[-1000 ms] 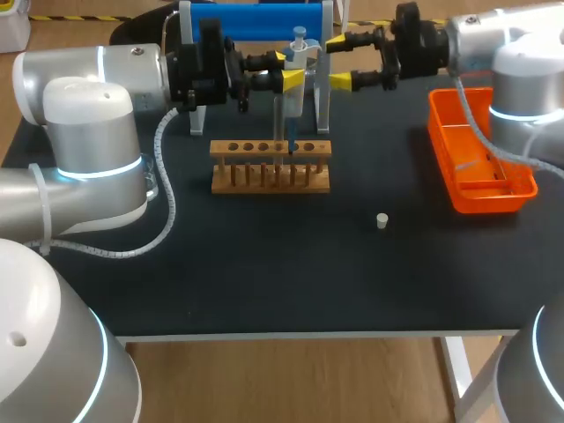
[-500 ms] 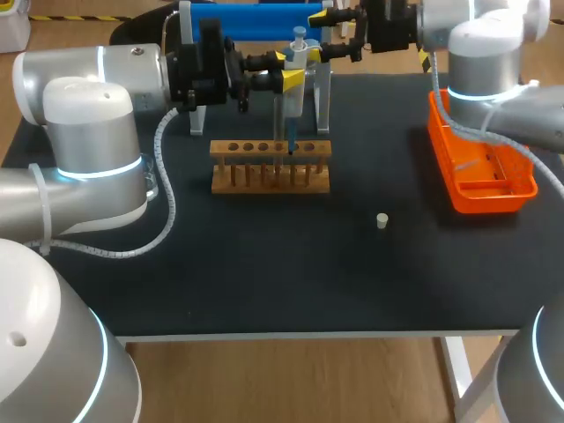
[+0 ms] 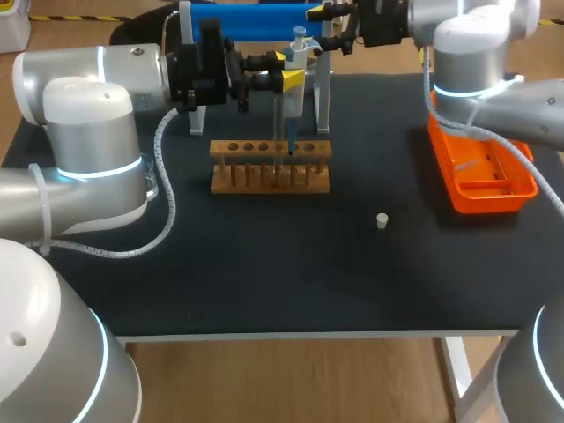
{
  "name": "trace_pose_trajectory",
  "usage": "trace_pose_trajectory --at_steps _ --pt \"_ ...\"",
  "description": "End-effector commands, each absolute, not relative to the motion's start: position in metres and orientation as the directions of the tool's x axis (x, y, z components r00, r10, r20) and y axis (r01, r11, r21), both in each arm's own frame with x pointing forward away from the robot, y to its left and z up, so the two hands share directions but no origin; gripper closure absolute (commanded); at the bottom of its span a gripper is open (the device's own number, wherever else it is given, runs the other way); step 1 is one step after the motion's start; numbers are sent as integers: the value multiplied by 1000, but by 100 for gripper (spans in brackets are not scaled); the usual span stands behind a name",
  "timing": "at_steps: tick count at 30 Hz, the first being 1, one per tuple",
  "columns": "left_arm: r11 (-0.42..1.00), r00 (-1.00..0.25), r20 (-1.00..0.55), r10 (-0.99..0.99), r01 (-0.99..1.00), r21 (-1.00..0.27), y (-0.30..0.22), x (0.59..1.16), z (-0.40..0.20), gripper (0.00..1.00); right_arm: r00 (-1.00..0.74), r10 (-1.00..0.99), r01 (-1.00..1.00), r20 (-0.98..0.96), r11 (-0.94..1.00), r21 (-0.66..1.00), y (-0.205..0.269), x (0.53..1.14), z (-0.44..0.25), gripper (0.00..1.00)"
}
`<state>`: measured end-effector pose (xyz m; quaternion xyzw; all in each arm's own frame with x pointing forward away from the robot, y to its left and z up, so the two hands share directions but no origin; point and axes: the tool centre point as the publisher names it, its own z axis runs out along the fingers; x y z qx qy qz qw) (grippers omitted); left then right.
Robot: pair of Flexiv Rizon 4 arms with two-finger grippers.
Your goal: Invert the test tube, pick up the pipette, mount the tip to pipette, aspirate from beaker and dispense into the tube, eject the tip, return the pipette, and cap with the stopper.
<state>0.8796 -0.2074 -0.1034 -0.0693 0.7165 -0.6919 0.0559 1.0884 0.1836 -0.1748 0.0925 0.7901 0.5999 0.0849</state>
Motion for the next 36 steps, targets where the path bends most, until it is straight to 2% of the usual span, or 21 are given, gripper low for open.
trace_pose_trajectory --at_steps 1,36 --pt "31 -984 15 -178 -21 -999 -208 879 -104 100 -968 252 45 -24 266 963 186 1090 -174 0" --pt "31 -984 15 -178 -21 -999 -208 879 -104 100 -969 244 33 -37 275 961 188 1085 -168 0"
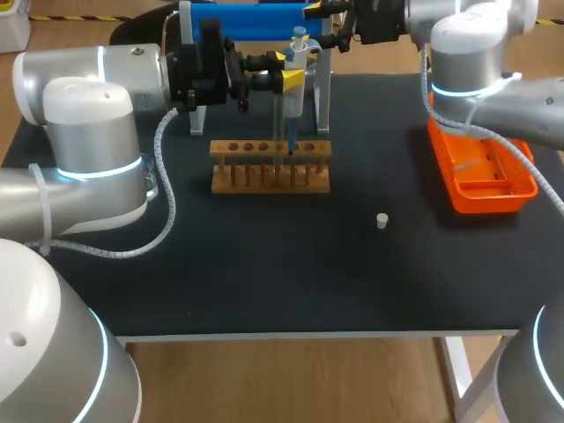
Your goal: Invert the test tube, pick up the pipette, mount the tip to pipette, aspirate from beaker and dispense into the tube, eject the tip, return the pipette, and cap with the stopper.
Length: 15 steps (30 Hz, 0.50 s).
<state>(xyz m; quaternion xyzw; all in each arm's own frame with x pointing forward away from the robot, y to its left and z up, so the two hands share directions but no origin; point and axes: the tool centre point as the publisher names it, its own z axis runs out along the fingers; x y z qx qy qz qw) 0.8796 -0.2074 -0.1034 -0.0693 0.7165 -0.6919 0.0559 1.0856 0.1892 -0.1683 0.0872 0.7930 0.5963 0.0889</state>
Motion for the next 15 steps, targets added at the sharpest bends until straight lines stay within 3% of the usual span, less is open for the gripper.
trace_pose_trajectory --at_steps 1,15 --pt "44 -981 14 -193 -23 -999 -205 882 -104 100 -969 244 33 -37 275 961 188 1085 -168 0" --pt "90 -915 4 -404 -44 -995 -137 918 -107 100 -969 244 33 -37 275 961 188 1085 -168 0"
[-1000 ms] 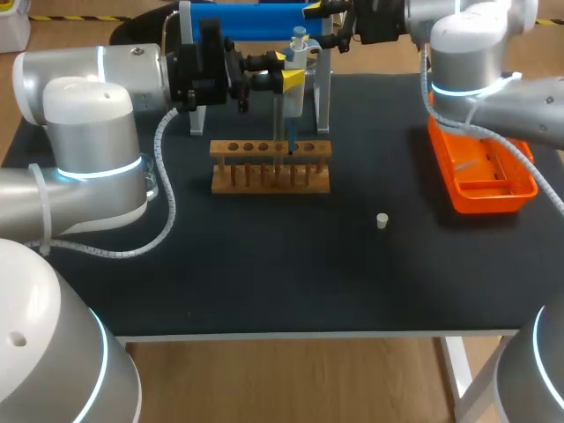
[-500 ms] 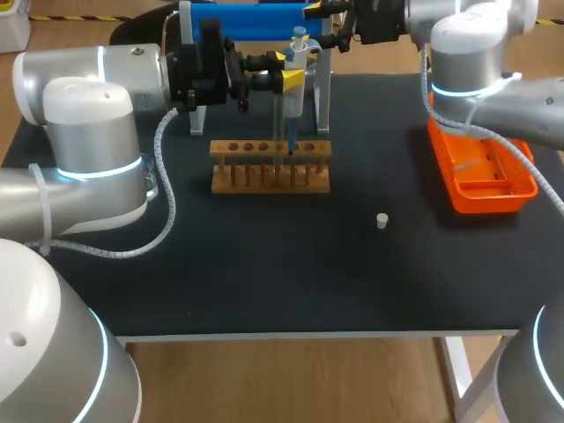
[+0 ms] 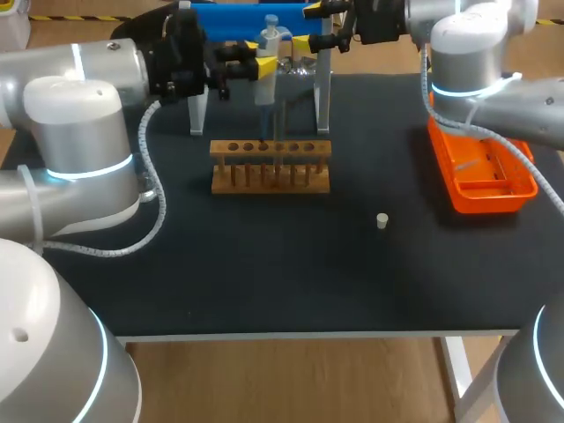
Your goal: Invert the test tube, pick up the pipette, mount the tip to pipette, aspirate from beaker and dispense into the tube, eject the tip, return the pipette, and cap with the stopper.
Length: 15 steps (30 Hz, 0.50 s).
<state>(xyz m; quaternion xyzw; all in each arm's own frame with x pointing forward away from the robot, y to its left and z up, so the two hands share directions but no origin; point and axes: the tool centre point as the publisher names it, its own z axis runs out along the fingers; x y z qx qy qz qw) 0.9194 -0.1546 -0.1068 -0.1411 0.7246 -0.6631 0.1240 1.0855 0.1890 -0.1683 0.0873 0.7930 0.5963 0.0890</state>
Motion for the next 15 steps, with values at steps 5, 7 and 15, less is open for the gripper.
trace_pose_trajectory --at_steps 5,7,15 --pt "78 -881 4 -473 -46 -996 -114 938 -111 100 -969 244 33 -37 275 961 188 1085 -168 0" --pt "78 -870 5 -494 -50 -996 -106 946 -113 100 -969 244 33 -37 275 961 188 1085 -168 0" --pt "50 -809 8 -588 -46 -998 -81 980 -118 100 -969 244 33 -37 275 961 188 1085 -168 0"
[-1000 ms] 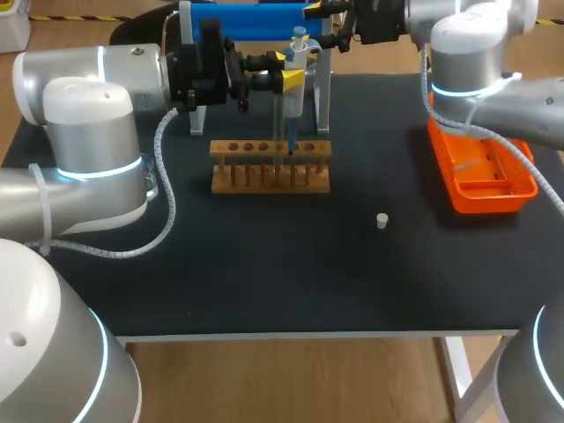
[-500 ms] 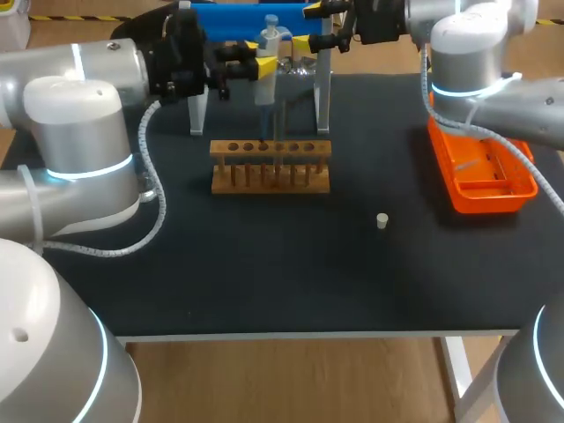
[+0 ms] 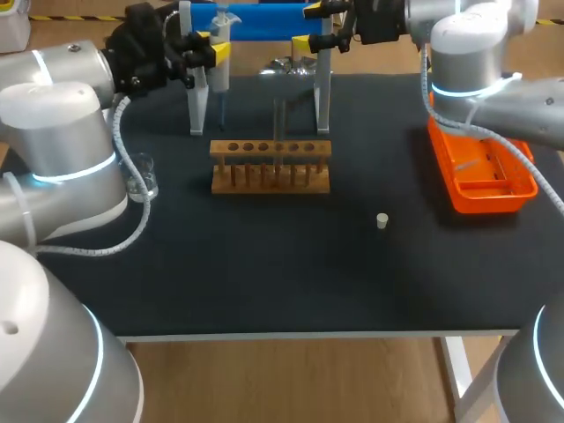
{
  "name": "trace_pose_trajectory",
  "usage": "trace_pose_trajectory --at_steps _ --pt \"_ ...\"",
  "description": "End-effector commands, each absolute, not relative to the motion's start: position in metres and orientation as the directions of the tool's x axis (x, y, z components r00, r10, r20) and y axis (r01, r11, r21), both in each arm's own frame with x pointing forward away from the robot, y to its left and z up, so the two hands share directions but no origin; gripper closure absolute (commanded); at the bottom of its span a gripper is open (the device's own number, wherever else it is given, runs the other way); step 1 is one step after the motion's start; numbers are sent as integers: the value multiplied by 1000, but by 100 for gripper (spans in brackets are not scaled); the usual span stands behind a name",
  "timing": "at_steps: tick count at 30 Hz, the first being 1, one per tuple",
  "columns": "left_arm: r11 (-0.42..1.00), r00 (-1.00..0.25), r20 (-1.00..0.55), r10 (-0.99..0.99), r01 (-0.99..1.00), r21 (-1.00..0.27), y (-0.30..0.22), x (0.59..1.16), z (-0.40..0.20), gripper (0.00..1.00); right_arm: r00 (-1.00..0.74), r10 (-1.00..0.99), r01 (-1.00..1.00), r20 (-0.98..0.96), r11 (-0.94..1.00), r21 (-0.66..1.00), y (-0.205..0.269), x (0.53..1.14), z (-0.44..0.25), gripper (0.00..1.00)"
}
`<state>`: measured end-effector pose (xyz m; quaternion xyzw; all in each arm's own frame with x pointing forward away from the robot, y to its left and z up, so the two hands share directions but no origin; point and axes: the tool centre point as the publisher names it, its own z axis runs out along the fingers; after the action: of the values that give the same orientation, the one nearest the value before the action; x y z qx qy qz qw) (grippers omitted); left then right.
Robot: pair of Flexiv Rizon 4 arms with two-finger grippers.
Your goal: Invert the test tube, pick up the pipette, mount the tip to pipette, aspirate from beaker and dispense into the tube, eject the tip, return the pipette, and cap with the stopper.
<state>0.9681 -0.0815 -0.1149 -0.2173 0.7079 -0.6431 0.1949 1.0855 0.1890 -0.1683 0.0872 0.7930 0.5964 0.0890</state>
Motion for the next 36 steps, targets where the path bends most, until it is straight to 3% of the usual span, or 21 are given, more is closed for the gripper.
trace_pose_trajectory --at_steps 1,36 --pt "51 -798 10 -602 -51 -997 -78 984 -120 100 -969 244 33 -37 275 961 188 1085 -168 0" --pt "31 -481 54 -875 -169 -985 -63 1076 -129 100 -969 244 33 -37 275 961 188 1085 -168 0"
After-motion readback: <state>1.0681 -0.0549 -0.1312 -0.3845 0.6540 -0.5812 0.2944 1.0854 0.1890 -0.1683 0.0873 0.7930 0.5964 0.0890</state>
